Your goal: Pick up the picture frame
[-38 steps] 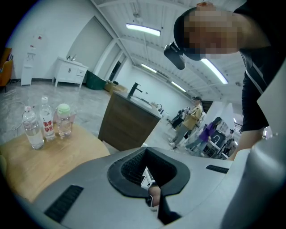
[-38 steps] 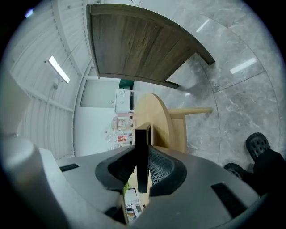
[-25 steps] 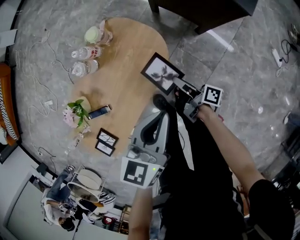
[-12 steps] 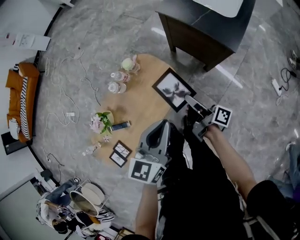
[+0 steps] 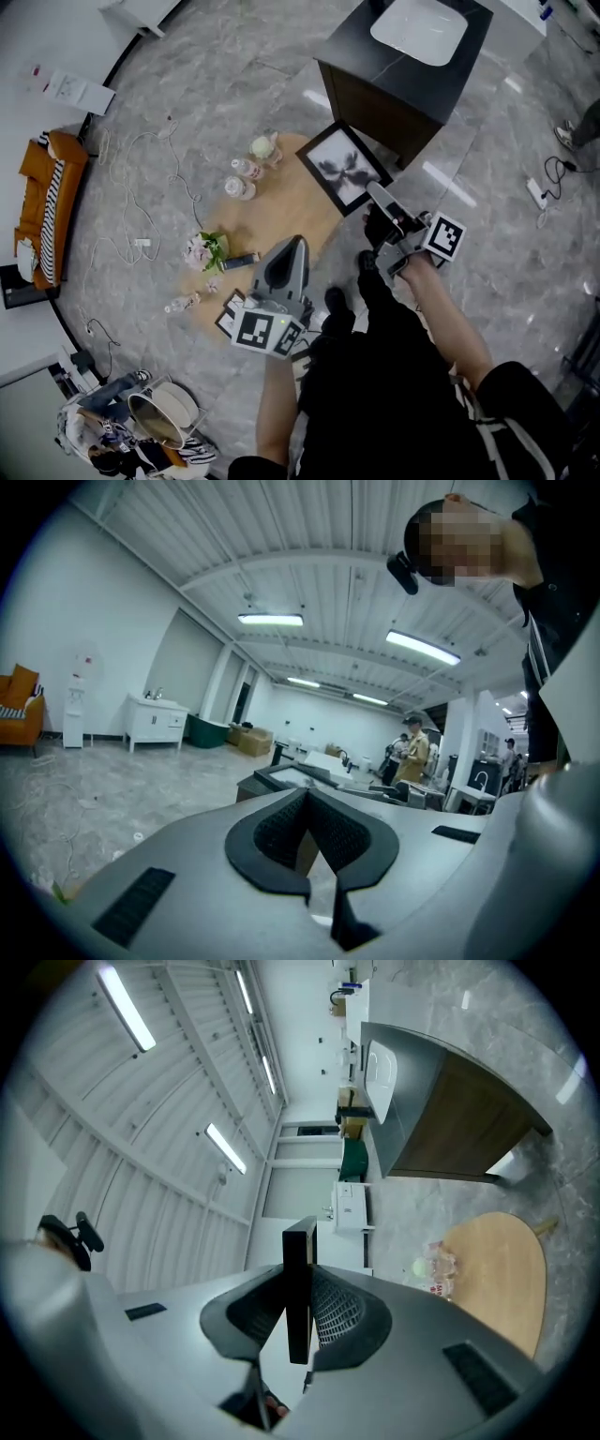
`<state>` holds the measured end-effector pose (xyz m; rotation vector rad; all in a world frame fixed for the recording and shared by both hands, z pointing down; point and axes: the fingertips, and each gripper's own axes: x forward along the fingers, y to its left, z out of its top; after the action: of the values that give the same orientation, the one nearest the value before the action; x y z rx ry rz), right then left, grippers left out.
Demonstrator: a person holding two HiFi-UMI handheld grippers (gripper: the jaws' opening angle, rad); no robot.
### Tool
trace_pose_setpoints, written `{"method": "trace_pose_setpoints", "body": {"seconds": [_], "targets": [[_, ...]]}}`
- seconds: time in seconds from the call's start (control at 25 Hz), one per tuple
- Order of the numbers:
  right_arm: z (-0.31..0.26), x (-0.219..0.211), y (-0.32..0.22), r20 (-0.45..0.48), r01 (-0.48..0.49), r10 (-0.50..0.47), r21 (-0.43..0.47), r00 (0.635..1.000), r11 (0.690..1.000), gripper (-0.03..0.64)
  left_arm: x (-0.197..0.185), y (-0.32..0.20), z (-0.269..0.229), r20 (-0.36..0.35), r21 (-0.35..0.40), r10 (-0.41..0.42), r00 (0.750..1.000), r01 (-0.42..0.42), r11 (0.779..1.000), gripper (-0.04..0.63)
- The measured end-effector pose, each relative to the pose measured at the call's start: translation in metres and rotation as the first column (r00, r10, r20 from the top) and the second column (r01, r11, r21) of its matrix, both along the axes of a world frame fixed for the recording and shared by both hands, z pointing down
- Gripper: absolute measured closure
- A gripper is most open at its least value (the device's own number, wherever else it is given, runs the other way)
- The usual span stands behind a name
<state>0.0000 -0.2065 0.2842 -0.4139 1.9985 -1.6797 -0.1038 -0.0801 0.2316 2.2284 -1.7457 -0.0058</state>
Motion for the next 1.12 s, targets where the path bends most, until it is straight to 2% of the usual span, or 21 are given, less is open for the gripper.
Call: {"method": "trace_pose_setpoints", "body": {"seconds": [0.44, 0.72, 0.88, 1.12], "targets": [[-0.052, 0.004, 0.032, 0.032, -0.120, 0.118, 0.041, 0.992, 0.992, 0.543, -0.026, 0.017, -0.032, 0.005, 0.101, 0.074, 0.997, -0.074, 0.992, 0.583], [-0.084, 0.001, 0.099, 0.062, -0.186, 0.183, 0.047, 0.981, 0.981, 0.543, -0.049, 0.067, -0.055, 0.000, 0.157, 0.119, 0.993, -0.118, 0.981, 0.583], [-0.094, 0.005, 0.124, 0.063, -0.222, 0.218, 0.071, 0.974, 0.972, 0.543, -0.049, 0.081, -0.054, -0.026, 0.165, 0.155, 0.988, -0.149, 0.975, 0.583], [-0.095, 0.011, 0.150, 0.105, -0.276, 0.270, 0.038, 0.957, 0.961, 0.543, -0.052, 0.094, -0.048, -0.041, 0.158, 0.186, 0.982, -0.177, 0.971, 0.583]]}}
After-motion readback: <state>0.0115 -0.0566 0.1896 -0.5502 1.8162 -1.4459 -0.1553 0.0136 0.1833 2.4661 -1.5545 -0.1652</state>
